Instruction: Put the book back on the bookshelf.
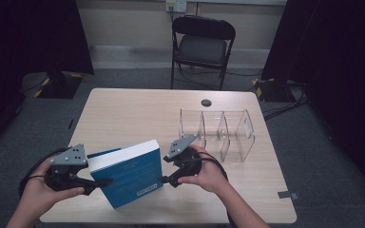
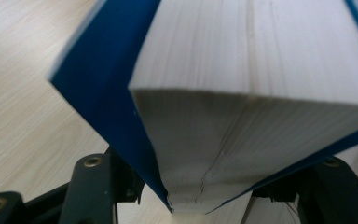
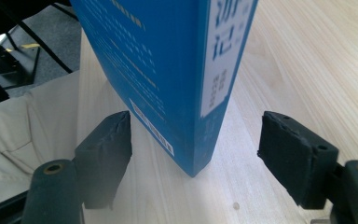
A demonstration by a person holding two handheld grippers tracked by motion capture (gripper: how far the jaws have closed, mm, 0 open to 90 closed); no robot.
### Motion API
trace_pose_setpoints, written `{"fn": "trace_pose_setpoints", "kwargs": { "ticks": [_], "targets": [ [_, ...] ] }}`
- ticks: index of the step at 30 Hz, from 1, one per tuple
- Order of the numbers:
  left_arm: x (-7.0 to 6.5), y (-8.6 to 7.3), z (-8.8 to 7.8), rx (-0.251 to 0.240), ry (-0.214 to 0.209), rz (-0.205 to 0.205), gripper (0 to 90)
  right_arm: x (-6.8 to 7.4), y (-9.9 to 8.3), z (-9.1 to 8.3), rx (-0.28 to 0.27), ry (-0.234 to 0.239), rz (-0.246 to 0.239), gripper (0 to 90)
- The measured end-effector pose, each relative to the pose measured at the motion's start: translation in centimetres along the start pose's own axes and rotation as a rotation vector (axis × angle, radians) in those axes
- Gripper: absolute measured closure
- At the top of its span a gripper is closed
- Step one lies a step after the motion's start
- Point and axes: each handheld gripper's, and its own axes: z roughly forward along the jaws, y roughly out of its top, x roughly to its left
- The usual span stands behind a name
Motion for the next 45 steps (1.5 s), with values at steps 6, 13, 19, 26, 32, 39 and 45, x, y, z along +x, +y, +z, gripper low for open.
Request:
{"fn": "trace_pose_setpoints", "kwargs": {
  "ticks": [6, 13, 19, 26, 32, 39, 45],
  "targets": [
    [0.0, -0.1, 0.0, 0.004, -0.001, -0.006, 42.4, -0.1, 1.1, -0.3, 0.016, 0.018, -0.013, 26.1],
    [0.1, -0.4, 0.0, -0.007, -0.005, -0.011, 42.3, -0.1, 2.3, -0.6, 0.027, 0.039, -0.030, 26.4],
    [0.2, -0.6, -0.1, -0.006, -0.006, -0.017, 42.0, -0.2, 3.4, -0.9, 0.023, 0.050, -0.030, 27.8],
    [0.2, -0.7, 0.0, -0.001, -0.009, -0.020, 41.6, -0.4, 4.9, -1.6, 0.004, 0.064, -0.050, 29.3],
    [0.2, -0.8, 0.1, 0.003, -0.008, -0.025, 41.3, -0.5, 6.1, -1.9, 0.013, 0.078, -0.064, 31.5],
    [0.3, -1.1, 0.3, -0.001, -0.011, -0.030, 41.0, -0.4, 7.3, -1.7, 0.018, 0.089, -0.094, 31.2],
    [0.4, -1.6, 0.2, 0.011, -0.007, -0.037, 40.5, -0.1, 8.0, -1.4, 0.024, 0.101, -0.101, 31.4]
  ]
}}
